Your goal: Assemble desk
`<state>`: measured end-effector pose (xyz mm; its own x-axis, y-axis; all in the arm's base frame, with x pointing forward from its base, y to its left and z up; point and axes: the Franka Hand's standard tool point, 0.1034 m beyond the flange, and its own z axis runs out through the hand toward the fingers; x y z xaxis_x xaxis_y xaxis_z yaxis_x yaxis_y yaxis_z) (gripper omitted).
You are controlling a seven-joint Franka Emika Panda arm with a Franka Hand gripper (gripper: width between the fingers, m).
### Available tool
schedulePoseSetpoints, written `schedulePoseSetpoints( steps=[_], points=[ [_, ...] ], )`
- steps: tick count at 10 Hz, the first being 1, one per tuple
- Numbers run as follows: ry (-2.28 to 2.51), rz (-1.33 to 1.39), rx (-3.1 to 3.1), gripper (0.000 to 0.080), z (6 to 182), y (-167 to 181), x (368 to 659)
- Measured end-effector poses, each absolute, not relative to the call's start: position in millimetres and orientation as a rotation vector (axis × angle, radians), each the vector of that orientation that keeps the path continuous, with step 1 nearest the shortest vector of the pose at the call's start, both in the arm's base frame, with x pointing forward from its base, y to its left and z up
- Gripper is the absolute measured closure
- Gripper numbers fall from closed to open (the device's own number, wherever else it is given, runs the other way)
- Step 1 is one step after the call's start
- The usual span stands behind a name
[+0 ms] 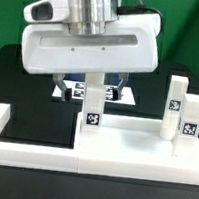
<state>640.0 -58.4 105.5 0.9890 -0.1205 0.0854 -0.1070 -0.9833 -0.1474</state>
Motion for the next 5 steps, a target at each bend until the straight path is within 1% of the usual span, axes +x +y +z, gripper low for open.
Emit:
schedulePoseSetpoints(
  steps=[1,2,3,4,5],
  points=[
    [0.174,-0.153,-2.99,0.015,106.0,-52.1,642.2],
    [0.187,-0.152,-2.989,0.015,105.9,-52.7,642.1],
    [0.191,-0.151,-2.989,0.0275,105.6,-53.5,641.9],
    [0.265,-0.145,-2.98,0.0275,105.5,-52.7,642.0],
    [0.401,-0.137,-2.967,0.0452,105.5,-55.4,641.8]
  ],
)
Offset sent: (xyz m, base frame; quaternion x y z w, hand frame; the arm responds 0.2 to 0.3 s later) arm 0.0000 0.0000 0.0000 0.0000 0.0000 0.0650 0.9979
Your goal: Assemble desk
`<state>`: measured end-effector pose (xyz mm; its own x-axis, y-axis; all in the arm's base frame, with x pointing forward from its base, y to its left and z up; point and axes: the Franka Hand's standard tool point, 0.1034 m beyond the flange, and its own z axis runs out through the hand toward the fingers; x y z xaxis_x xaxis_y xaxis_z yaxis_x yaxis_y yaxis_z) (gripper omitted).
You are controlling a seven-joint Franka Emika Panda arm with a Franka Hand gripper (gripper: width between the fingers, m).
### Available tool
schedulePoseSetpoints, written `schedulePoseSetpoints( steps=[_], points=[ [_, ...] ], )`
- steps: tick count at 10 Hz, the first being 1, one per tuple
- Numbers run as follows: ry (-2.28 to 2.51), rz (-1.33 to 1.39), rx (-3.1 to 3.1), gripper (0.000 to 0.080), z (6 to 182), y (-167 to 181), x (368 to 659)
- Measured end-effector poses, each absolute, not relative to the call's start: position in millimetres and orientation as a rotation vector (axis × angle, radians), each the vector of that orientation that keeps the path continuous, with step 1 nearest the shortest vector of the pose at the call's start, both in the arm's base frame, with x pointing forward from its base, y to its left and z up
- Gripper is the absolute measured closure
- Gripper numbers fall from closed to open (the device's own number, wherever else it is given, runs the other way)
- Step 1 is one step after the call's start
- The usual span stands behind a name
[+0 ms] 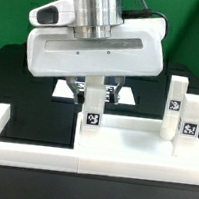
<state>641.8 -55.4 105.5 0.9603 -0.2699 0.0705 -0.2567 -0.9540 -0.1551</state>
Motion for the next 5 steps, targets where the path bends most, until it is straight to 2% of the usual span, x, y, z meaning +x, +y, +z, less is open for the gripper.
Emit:
schedulePoseSetpoints(
  steps=[1,2,5],
  points=[
    [0.498,-0.129,-2.952,0.0452,104.8,-59.0,641.0],
    [0.594,-0.122,-2.932,0.0495,104.7,-59.7,640.9],
    [1.212,-0.033,-2.727,0.0496,106.2,-59.6,638.4]
  ],
)
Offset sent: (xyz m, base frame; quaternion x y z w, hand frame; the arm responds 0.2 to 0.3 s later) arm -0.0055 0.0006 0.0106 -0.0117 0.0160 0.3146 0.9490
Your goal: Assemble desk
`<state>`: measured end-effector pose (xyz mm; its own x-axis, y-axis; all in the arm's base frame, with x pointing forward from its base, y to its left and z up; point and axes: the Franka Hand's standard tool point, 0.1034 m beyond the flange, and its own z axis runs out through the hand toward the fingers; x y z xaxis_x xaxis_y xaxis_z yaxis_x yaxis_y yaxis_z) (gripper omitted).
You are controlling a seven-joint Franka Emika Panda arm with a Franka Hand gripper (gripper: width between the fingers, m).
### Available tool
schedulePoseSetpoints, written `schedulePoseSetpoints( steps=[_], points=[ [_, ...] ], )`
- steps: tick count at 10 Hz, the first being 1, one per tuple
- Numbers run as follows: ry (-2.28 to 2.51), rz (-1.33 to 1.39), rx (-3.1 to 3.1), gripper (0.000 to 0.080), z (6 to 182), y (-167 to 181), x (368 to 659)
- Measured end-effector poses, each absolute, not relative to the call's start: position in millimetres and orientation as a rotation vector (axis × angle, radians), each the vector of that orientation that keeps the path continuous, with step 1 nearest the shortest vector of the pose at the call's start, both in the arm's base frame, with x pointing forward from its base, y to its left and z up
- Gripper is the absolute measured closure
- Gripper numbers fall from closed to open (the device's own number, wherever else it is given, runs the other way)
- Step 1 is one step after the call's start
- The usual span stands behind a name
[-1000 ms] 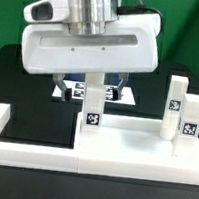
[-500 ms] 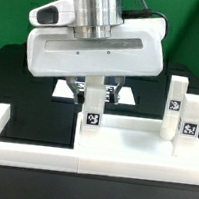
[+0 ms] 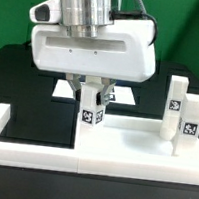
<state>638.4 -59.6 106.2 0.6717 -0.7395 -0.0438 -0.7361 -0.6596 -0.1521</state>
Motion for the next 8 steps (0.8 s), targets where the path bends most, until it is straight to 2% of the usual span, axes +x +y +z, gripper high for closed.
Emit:
schedulePoseSetpoints(
  steps=[3,8],
  points=[
    [1.836,0.02,-2.271,0.0499,103.7,-60.6,636.6],
    [2.161,0.1,-1.907,0.0499,103.6,-59.9,635.0]
  ],
)
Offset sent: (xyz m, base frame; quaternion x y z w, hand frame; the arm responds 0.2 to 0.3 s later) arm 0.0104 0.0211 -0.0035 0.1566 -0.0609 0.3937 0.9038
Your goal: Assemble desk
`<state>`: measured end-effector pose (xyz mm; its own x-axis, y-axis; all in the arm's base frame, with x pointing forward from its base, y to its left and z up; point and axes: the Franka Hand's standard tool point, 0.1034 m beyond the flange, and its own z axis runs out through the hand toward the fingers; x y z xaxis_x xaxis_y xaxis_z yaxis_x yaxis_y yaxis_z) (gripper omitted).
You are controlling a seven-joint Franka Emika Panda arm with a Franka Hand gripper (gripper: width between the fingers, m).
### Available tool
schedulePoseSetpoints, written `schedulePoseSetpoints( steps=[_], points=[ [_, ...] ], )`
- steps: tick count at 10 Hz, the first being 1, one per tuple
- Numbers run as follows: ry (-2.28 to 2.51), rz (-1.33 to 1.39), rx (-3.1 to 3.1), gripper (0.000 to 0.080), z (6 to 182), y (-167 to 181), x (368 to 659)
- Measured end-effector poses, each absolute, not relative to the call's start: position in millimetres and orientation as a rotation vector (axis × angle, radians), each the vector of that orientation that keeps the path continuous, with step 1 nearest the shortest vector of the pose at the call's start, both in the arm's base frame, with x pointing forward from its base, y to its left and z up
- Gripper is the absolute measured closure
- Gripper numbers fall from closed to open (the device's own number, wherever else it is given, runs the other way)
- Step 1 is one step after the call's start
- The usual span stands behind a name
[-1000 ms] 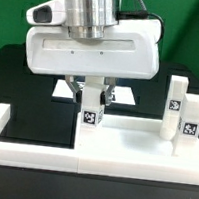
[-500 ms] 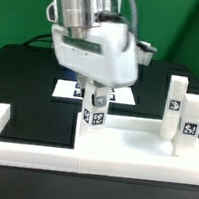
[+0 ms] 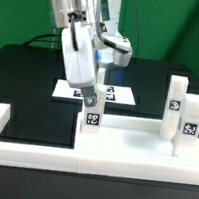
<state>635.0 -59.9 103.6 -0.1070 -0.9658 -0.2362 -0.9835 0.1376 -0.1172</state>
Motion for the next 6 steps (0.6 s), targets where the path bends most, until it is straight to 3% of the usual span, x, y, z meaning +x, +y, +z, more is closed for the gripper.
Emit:
schedulePoseSetpoints(
  steps=[2,3,4,6],
  points=[
    [2.057,0.079,-2.021,0.049,103.5,-58.9,635.2],
    [1.873,0.045,-2.207,0.0306,103.8,-54.6,635.8],
    [1.671,0.021,-2.356,0.0187,103.6,-47.7,636.2],
    [1.482,-0.008,-2.479,0.0156,104.7,-45.1,636.2]
  ],
)
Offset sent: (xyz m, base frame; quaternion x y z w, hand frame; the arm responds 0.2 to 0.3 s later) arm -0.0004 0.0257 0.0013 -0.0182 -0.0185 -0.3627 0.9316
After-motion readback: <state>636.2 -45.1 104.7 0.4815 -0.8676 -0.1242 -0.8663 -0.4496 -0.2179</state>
